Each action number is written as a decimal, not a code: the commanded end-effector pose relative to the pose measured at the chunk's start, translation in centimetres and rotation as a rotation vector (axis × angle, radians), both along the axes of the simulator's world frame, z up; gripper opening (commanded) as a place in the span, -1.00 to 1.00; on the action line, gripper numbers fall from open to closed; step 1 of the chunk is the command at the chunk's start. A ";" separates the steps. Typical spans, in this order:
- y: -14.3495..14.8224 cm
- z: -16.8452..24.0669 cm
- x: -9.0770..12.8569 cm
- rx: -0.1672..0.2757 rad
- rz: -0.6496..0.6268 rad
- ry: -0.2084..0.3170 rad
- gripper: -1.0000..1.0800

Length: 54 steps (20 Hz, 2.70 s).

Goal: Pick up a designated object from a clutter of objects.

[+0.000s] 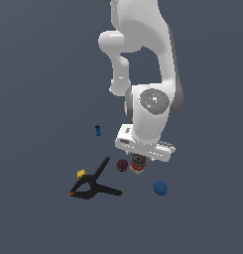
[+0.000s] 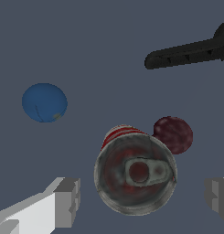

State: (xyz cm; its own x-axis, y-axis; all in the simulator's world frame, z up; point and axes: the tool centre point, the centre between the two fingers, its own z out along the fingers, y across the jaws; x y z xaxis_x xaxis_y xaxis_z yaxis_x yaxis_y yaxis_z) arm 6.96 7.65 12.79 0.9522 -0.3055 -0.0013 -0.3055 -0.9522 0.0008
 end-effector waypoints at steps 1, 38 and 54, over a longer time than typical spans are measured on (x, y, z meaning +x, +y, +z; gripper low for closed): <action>0.0 -0.3 0.0 0.000 0.000 0.000 0.92; 2.1 -0.5 -0.4 0.001 -0.003 -0.001 -1.00; 9.3 16.2 -1.8 -0.001 -0.003 -0.002 -1.00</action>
State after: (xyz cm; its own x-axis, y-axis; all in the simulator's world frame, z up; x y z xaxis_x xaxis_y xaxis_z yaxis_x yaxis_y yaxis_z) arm 5.30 16.22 27.08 0.9515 -0.3078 -0.0024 -0.3077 -0.9515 0.0024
